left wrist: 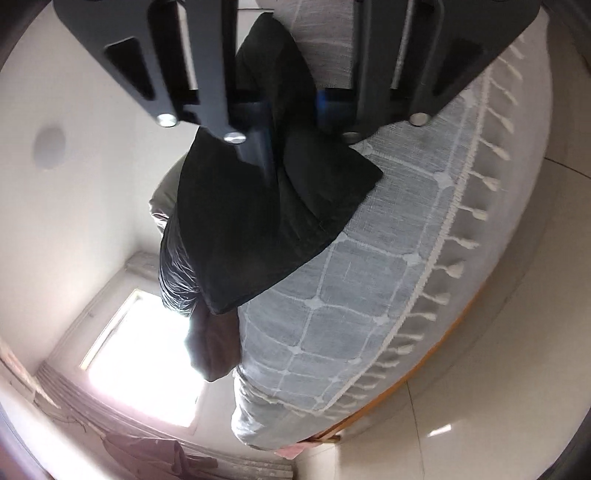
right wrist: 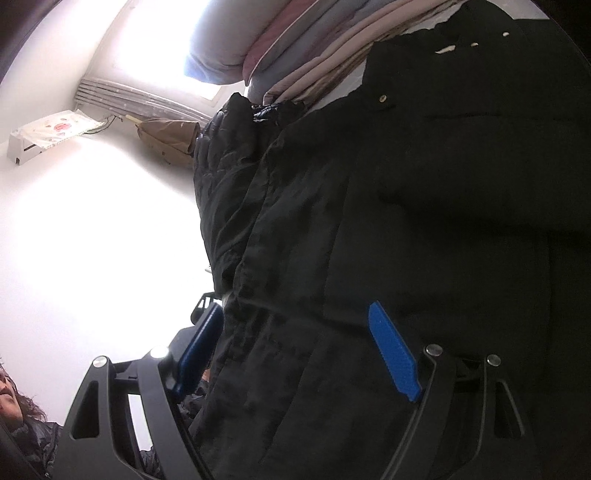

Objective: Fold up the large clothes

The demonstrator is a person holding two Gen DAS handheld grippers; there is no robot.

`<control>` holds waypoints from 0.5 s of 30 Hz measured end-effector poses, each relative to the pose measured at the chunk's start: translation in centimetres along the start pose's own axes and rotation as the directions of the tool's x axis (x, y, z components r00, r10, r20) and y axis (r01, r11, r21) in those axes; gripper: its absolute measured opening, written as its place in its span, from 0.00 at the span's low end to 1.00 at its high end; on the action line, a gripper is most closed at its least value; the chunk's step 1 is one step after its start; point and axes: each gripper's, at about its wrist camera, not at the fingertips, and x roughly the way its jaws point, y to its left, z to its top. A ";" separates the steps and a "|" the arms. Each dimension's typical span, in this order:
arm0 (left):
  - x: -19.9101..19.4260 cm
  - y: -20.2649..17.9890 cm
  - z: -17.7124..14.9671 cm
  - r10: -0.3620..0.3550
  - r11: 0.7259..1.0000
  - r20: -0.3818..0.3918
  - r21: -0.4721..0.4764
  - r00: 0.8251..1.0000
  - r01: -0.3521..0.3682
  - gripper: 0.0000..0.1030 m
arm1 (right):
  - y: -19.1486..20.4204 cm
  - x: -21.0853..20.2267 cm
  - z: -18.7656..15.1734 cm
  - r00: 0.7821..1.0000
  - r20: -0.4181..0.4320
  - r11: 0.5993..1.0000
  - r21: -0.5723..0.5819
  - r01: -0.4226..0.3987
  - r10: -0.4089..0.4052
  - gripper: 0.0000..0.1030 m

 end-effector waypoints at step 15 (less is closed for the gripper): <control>-5.0 -14.3 -3.9 -0.012 0.955 0.094 0.297 0.996 -0.017 0.07 | -1.6 -3.4 -0.9 0.995 0.074 0.996 0.056 -0.073 0.069 0.76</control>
